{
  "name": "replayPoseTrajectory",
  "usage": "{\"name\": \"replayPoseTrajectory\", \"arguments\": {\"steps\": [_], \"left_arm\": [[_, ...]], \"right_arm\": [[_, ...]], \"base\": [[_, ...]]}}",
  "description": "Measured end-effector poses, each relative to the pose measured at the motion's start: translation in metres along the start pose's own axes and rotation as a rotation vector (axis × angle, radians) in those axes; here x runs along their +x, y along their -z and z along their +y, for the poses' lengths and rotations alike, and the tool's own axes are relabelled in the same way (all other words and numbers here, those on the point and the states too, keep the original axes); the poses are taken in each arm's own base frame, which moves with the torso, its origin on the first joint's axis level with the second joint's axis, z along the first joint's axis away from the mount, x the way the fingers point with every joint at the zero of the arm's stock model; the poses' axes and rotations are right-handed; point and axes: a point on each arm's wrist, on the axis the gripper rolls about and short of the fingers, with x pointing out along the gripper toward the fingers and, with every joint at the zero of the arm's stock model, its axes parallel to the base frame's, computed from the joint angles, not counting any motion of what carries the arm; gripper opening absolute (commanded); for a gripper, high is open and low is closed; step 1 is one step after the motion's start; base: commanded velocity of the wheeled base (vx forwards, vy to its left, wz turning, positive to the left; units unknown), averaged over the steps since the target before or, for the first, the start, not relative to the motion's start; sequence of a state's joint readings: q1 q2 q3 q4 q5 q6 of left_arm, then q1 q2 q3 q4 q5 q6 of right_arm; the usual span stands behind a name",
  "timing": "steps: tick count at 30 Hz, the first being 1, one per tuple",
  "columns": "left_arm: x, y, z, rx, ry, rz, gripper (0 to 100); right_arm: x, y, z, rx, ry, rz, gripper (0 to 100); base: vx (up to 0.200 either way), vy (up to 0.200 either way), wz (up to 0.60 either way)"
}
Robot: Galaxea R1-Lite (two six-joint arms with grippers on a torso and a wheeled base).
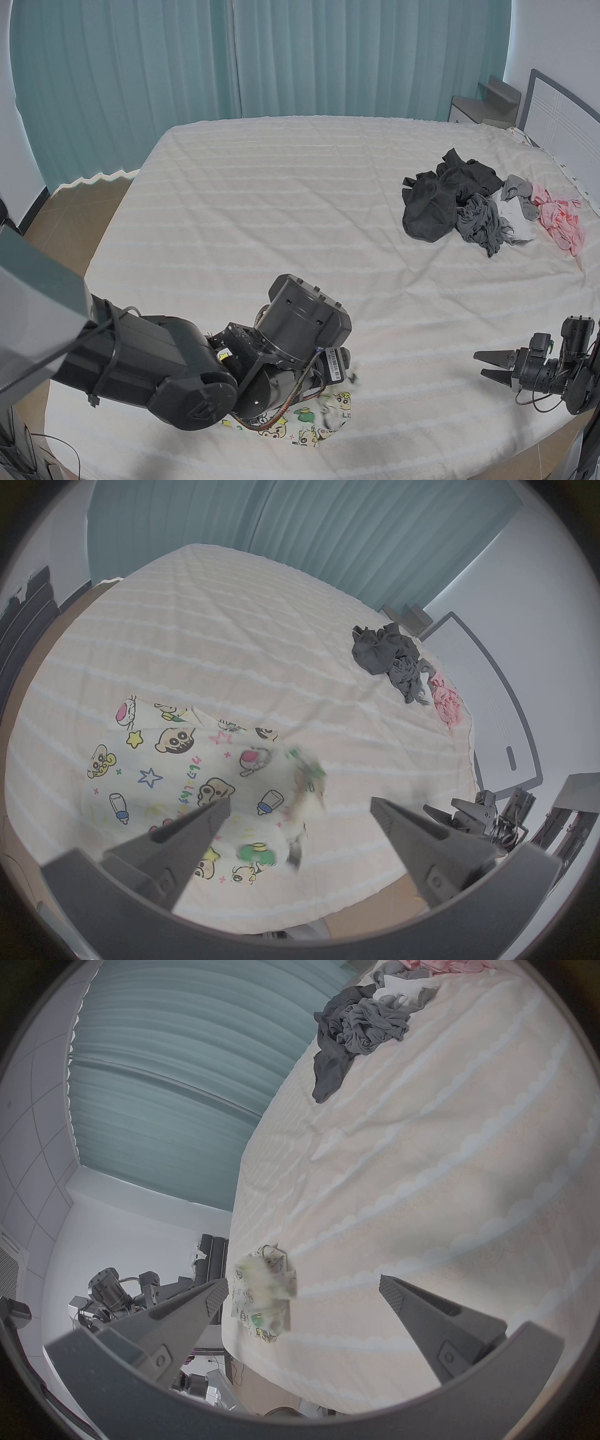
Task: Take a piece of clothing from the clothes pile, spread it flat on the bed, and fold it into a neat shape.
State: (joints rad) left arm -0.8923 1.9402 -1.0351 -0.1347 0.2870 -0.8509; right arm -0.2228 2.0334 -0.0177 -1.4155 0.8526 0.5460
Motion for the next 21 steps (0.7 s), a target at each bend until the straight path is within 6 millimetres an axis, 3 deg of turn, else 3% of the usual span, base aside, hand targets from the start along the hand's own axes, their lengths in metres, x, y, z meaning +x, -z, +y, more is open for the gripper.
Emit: {"name": "replayPoseTrajectory", "arguments": {"steps": [6, 11, 16, 21], "left_arm": [[0.0, -0.003, 0.002, -0.016, -0.006, -0.005, 100], [-0.015, -0.015, 0.013, -0.051, -0.001, -0.031, 100], [-0.046, -0.027, 0.044, -0.114, 0.004, -0.045, 100], [-0.076, -0.023, 0.081, -0.221, 0.001, -0.049, 100]], "right_arm": [[0.0, 0.0, 0.0, 0.0, 0.0, 0.0, 100], [0.0, 0.0, 0.0, 0.0, 0.0, 0.0, 100], [0.0, 0.0, 0.0, 0.001, 0.001, -0.001, 100], [0.0, 0.0, -0.001, 0.005, 0.003, 0.001, 100]], "base": [[0.0, 0.0, 0.0], [0.0, 0.0, 0.0], [0.0, 0.0, 0.0], [0.0, 0.0, 0.0]]}}
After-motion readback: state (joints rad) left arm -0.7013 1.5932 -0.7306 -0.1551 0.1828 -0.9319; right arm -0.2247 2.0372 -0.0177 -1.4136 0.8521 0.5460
